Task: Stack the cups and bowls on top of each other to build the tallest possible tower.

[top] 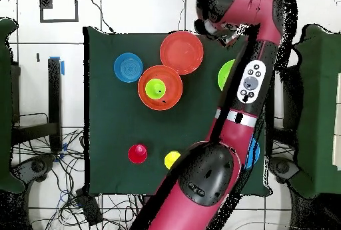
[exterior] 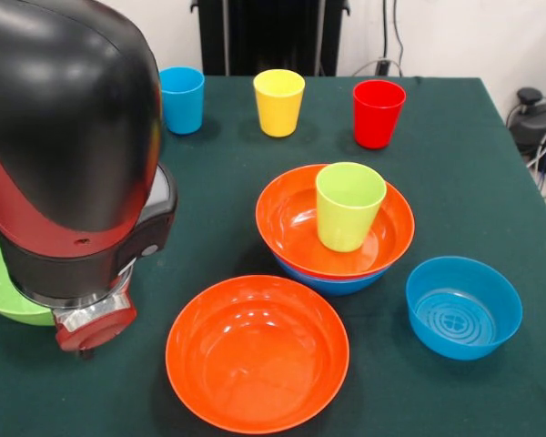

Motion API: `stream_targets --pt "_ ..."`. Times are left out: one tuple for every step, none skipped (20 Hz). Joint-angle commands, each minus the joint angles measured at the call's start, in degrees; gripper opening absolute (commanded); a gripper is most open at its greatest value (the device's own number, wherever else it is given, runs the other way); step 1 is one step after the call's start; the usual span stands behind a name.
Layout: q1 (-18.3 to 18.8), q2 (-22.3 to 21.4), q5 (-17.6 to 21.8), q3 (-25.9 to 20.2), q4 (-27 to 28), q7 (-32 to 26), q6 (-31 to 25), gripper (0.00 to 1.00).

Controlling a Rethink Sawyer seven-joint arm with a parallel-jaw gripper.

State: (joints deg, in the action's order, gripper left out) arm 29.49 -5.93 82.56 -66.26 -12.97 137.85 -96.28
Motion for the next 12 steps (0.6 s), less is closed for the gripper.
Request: stream_targets --pt "0.5 1.7 -1.6 5.9 -7.2 -8.4 -1.1 1.00" --pt "0.6 1.7 -2.3 6.5 -7.7 -8.0 -0.6 1.00" --pt "0.9 1.7 -3.6 7.7 -8.9 -7.1 0.3 1.00" --pt "0.9 1.7 -4.2 8.2 -9.3 -6.9 0.5 1.00" --pt "0.9 1.8 -4.8 8.8 -9.5 -6.8 0.6 1.00" --pt "0.9 1.8 -5.4 9.3 -9.8 -6.8 0.7 1.00" --pt "1.1 1.9 -6.1 9.9 -10.2 -6.7 0.5 1.00" --pt "1.1 2.0 -6.7 10.3 -10.5 -6.6 0.3 1.00" --pt "1.3 2.1 -7.5 11.3 -11.4 -6.1 0.8 1.00" --pt "1.3 2.0 -8.2 12.0 -11.9 -5.8 1.2 1.00" --pt "1.4 2.0 -8.8 12.7 -12.4 -5.3 1.6 1.00" --pt "1.4 1.9 -9.4 13.5 -13.0 -4.9 2.0 1.00"
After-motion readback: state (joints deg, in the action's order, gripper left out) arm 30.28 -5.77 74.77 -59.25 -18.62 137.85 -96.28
